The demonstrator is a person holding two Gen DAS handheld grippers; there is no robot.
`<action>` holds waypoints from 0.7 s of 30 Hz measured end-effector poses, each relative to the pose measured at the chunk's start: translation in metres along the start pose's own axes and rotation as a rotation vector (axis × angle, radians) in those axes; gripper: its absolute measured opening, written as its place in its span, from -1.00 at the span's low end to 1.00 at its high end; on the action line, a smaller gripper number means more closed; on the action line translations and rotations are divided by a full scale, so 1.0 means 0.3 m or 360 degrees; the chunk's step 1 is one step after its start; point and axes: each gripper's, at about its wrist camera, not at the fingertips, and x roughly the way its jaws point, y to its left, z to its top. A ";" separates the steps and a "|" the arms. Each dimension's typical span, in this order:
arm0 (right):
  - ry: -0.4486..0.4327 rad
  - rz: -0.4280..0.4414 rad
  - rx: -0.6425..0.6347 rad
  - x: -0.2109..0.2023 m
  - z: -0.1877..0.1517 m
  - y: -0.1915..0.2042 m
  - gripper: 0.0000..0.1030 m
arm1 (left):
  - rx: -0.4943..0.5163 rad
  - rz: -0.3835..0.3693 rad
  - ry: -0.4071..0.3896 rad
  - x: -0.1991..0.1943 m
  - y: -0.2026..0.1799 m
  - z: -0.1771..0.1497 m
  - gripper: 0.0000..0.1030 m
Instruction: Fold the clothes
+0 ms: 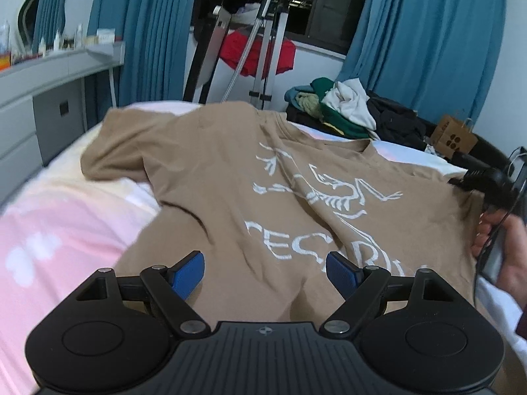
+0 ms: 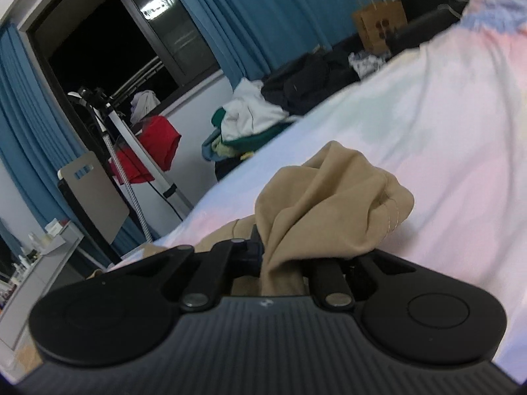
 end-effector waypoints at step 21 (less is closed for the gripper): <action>0.0085 -0.0015 -0.1118 -0.025 -0.423 0.896 -0.75 | -0.0292 0.0038 -0.0169 -0.107 0.301 0.089 0.60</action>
